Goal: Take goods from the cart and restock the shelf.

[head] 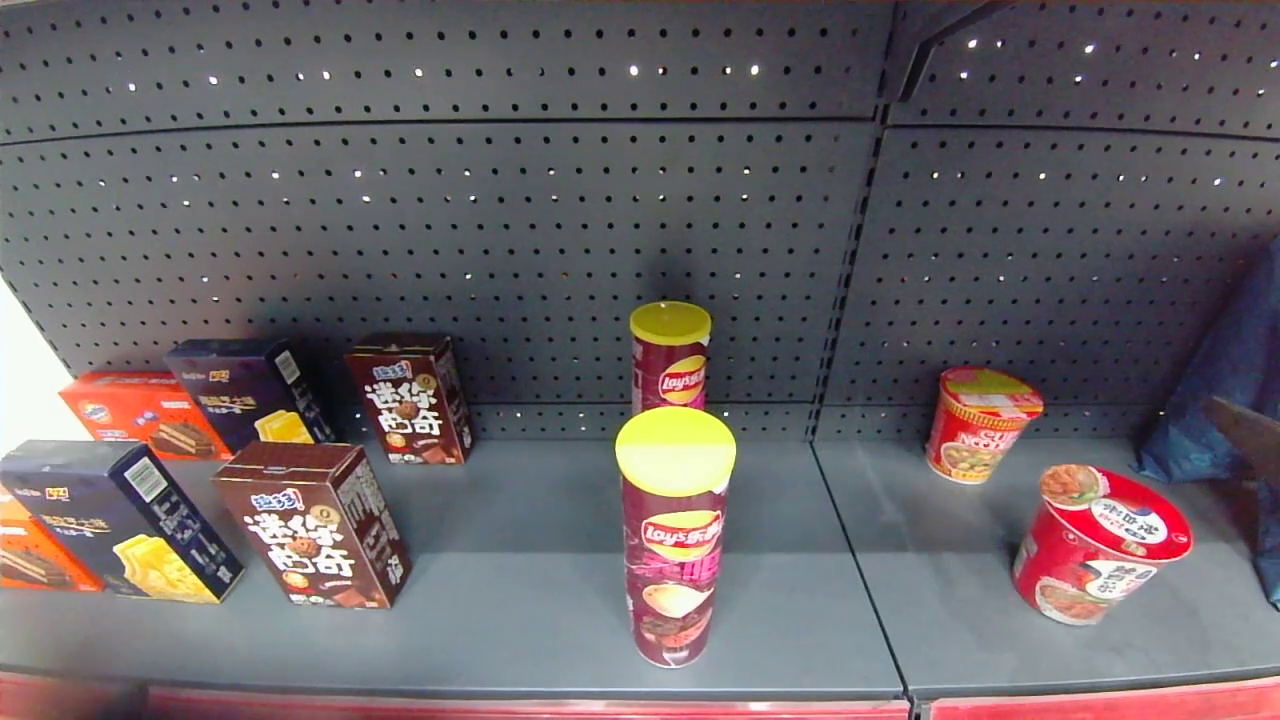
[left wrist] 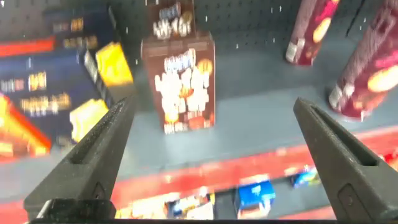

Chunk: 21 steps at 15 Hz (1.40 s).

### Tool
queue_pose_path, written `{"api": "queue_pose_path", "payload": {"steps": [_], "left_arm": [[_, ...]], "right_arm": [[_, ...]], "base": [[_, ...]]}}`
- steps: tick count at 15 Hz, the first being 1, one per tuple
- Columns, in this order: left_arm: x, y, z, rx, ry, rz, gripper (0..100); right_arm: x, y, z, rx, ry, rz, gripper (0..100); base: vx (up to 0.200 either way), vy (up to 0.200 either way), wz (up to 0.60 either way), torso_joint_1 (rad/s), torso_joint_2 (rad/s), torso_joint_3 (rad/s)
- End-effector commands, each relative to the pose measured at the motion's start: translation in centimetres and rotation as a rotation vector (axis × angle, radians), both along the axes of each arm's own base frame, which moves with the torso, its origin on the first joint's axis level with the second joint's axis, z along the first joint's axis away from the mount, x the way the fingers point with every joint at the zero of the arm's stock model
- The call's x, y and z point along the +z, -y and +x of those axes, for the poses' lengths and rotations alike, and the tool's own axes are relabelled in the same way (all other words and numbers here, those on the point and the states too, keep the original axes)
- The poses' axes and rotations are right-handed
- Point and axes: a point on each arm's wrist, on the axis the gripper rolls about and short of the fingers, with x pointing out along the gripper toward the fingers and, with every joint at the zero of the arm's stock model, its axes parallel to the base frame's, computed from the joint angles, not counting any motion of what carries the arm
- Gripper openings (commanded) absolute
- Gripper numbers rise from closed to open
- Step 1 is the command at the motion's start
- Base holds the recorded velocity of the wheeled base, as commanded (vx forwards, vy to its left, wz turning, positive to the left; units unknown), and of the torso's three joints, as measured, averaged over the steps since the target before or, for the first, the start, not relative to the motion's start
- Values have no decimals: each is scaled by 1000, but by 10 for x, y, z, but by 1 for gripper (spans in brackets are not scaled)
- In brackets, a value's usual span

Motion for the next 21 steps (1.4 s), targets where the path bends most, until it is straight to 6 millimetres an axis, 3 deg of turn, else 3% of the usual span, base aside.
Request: {"api": "queue_pose_path", "payload": {"steps": [1, 6, 9, 12, 17, 21], "left_arm": [[-20, -1, -32, 5, 39, -3, 100], [-54, -1, -56, -5, 11, 6, 100], [-80, 0, -53, 13, 2, 56, 100], [-83, 0, -48, 18, 54, 65, 100], [-84, 0, -48, 11, 44, -1, 100], [-84, 4, -49, -161, 53, 32, 100]], "right_arm": [[-29, 16, -61, -80, 28, 2, 100], [-64, 23, -102, -96, -4, -65, 100], [-97, 22, -116, 93, 36, -191, 100], [-136, 21, -118, 111, 10, -197, 100], [-142, 20, -117, 178, -30, -185, 100], [-142, 20, -117, 169, -33, -182, 100]], "base": [[0, 0, 0, 0, 0, 0], [0, 0, 0, 0, 0, 0], [0, 0, 0, 0, 0, 0], [0, 0, 0, 0, 0, 0], [0, 0, 0, 0, 0, 0], [0, 0, 0, 0, 0, 0]]}}
